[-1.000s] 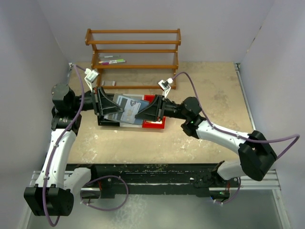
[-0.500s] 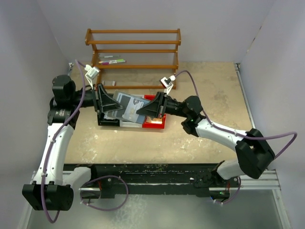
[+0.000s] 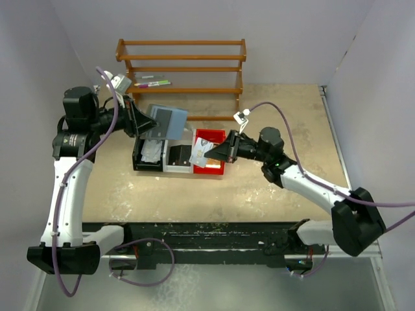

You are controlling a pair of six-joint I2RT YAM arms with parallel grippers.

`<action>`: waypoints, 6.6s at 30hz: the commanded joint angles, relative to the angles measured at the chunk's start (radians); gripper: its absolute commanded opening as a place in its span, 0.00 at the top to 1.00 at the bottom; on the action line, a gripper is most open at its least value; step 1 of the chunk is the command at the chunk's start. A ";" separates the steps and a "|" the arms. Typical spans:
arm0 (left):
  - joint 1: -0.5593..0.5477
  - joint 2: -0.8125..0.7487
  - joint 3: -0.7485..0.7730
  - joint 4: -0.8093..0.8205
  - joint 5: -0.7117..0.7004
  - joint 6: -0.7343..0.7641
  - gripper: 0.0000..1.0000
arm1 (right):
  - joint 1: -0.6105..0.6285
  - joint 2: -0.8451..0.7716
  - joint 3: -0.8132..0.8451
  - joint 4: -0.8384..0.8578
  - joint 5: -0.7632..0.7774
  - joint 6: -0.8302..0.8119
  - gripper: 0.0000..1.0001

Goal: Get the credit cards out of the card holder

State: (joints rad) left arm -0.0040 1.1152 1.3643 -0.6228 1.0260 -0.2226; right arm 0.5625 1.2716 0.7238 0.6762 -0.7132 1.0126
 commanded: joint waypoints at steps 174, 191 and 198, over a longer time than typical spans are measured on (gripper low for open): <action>-0.002 -0.142 -0.069 -0.031 0.358 -0.062 0.56 | 0.177 0.050 0.370 -0.078 -0.120 -0.094 1.00; -0.002 -0.122 -0.044 -0.081 0.377 -0.008 0.80 | 0.135 0.021 0.341 -0.109 -0.143 -0.106 1.00; -0.002 -0.129 -0.088 0.026 0.383 -0.112 0.87 | 0.135 0.018 0.339 -0.135 -0.143 -0.140 1.00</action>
State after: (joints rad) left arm -0.0067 0.9947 1.2930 -0.6998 1.3827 -0.2699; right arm 0.6991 1.3224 1.0595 0.5167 -0.8299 0.9028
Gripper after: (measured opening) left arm 0.138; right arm 0.038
